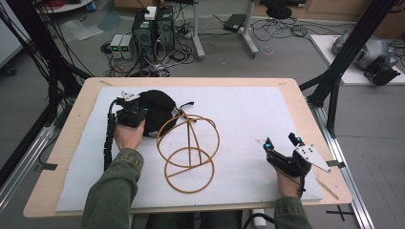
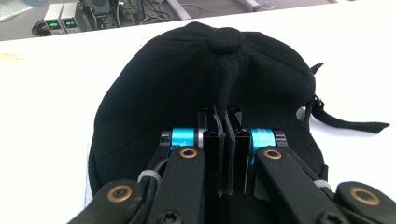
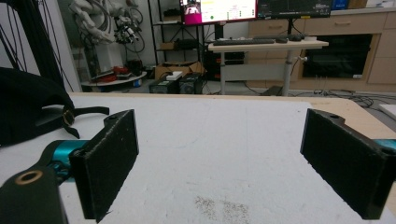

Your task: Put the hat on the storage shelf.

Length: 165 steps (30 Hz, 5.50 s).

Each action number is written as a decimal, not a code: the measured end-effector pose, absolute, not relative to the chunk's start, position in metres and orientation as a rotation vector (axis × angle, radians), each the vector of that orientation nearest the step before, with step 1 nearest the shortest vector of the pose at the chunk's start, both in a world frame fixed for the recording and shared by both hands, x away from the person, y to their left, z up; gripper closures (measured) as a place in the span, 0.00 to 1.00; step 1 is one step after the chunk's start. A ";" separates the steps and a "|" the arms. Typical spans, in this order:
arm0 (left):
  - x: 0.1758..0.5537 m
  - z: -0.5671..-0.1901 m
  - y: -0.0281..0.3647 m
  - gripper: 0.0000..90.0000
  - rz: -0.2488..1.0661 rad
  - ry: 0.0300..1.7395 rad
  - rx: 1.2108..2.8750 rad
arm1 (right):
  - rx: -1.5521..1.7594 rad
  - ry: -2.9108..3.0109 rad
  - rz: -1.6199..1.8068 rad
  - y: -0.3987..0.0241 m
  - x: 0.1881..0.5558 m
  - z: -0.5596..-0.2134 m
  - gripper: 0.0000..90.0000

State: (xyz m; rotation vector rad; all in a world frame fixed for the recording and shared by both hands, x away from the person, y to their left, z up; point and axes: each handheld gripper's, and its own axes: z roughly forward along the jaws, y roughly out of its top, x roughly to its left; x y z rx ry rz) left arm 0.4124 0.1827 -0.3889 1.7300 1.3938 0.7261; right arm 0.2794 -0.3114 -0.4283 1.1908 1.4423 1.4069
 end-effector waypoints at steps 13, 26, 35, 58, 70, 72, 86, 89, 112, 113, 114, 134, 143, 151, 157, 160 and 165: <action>0.397 -0.370 0.183 0.97 0.757 1.300 1.686 | 1.198 1.443 1.401 -0.315 0.280 -0.429 0.12; 0.378 -0.344 0.202 0.97 0.781 1.230 1.577 | 1.173 1.436 1.392 -0.313 0.279 -0.428 0.12; 0.367 -0.328 0.211 0.97 0.770 1.179 1.508 | 1.171 1.442 1.394 -0.311 0.278 -0.428 0.12; 0.335 -0.286 0.214 0.97 0.659 0.913 1.303 | 1.126 1.461 1.388 -0.303 0.277 -0.427 0.12; 0.323 -0.271 0.216 0.97 0.524 0.793 1.183 | 1.120 1.470 1.384 -0.301 0.277 -0.428 0.12; 0.321 -0.271 0.217 0.97 0.493 0.750 1.169 | 1.119 1.470 1.386 -0.300 0.277 -0.428 0.12; 0.309 -0.263 0.220 0.97 0.343 0.508 1.195 | 1.072 1.500 1.346 -0.294 0.278 -0.429 0.12; 0.309 -0.264 0.220 0.97 0.295 0.465 1.186 | 1.073 1.501 1.348 -0.293 0.278 -0.429 0.12; 0.321 -0.267 0.195 0.97 0.065 0.356 1.355 | 1.045 1.500 1.351 -0.290 0.278 -0.428 0.12; 0.321 -0.267 0.194 0.97 0.065 0.352 1.366 | 1.042 1.501 1.346 -0.290 0.278 -0.428 0.12; 0.321 -0.267 0.193 0.97 0.062 0.346 1.373 | 1.040 1.503 1.343 -0.290 0.278 -0.427 0.12; 0.317 -0.267 0.154 0.97 0.077 0.281 1.605 | 1.040 1.496 1.353 -0.291 0.279 -0.427 0.12; 0.320 -0.268 0.155 0.96 0.080 0.294 1.587 | 1.038 1.493 1.355 -0.292 0.279 -0.426 0.12; 0.319 -0.271 0.158 0.96 0.081 0.295 1.578 | 1.044 1.486 1.357 -0.293 0.278 -0.426 0.12; 0.321 -0.276 0.159 0.92 0.045 0.307 1.551 | 1.044 1.486 1.356 -0.294 0.278 -0.426 0.12; 0.322 -0.276 0.158 0.79 0.033 0.319 1.546 | 1.047 1.488 1.356 -0.293 0.278 -0.426 0.12; 0.323 -0.277 0.157 0.59 0.059 0.350 1.553 | 1.044 1.486 1.354 -0.294 0.279 -0.426 0.12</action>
